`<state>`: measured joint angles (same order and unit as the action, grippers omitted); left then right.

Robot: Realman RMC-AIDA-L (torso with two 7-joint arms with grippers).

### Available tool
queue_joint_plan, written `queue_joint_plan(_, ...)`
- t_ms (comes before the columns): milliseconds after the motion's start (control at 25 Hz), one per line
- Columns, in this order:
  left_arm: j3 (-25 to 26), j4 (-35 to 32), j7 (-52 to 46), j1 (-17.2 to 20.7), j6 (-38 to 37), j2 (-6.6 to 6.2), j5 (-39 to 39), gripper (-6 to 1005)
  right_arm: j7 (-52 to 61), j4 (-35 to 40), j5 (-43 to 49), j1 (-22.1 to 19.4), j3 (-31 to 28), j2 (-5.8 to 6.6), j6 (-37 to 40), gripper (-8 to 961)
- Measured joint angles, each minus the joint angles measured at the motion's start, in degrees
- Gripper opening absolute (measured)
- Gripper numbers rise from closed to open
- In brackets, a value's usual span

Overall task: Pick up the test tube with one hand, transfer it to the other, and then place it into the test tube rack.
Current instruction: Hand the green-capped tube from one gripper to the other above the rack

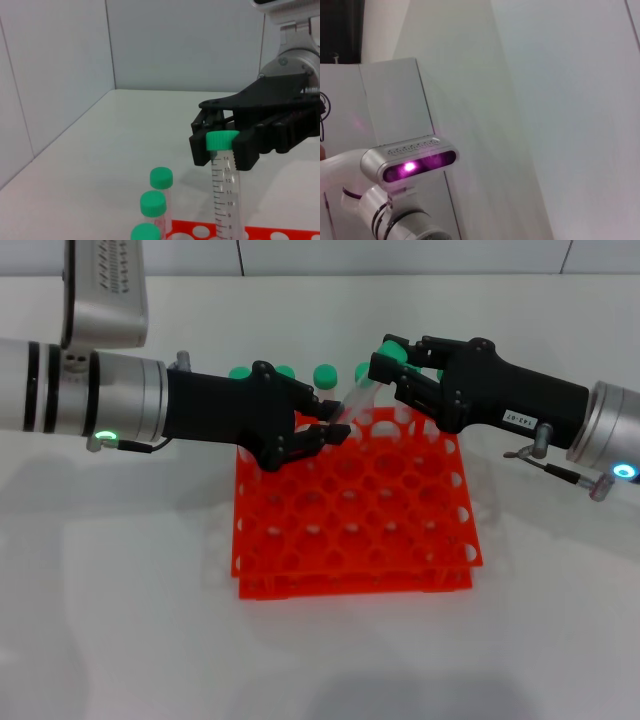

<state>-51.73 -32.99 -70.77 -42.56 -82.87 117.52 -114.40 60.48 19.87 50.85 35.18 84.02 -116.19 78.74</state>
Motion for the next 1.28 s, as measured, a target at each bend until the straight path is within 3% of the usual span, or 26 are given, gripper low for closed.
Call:
queue_joint_plan(120, 0.1, -1.2, -2.7, 0.1, -0.1, 0.04, 0.0, 200, 0.0, 0.0, -0.3, 0.0, 0.0, 0.00, 0.1, 259)
queue_joint_plan(360, -0.4, -7.0, -9.0, 1.6, -0.4, 1.31, 0.0, 247, 0.2, -0.2, -0.1, 0.0, 0.0, 0.00, 0.2, 259)
queue_joint_plan(600, -3.4, -13.6, -19.2, 3.2, -1.8, 1.37, -0.2, 505, 0.3, -0.2, 0.1, 0.0, 0.0, 0.00, 0.3, 259)
queue_joint_plan(1040, -9.1, -44.6, -42.2, 14.6, -5.7, 1.56, -0.4, 892, 0.5, 0.0, 0.6, -0.7, 0.0, 0.58, 1.6, 259)
queue_joint_plan(1280, -9.1, -57.6, -50.1, 22.1, -5.8, 1.57, -0.3, 892, 0.5, 0.1, 0.7, -0.8, 0.0, 1.11, 2.2, 259)
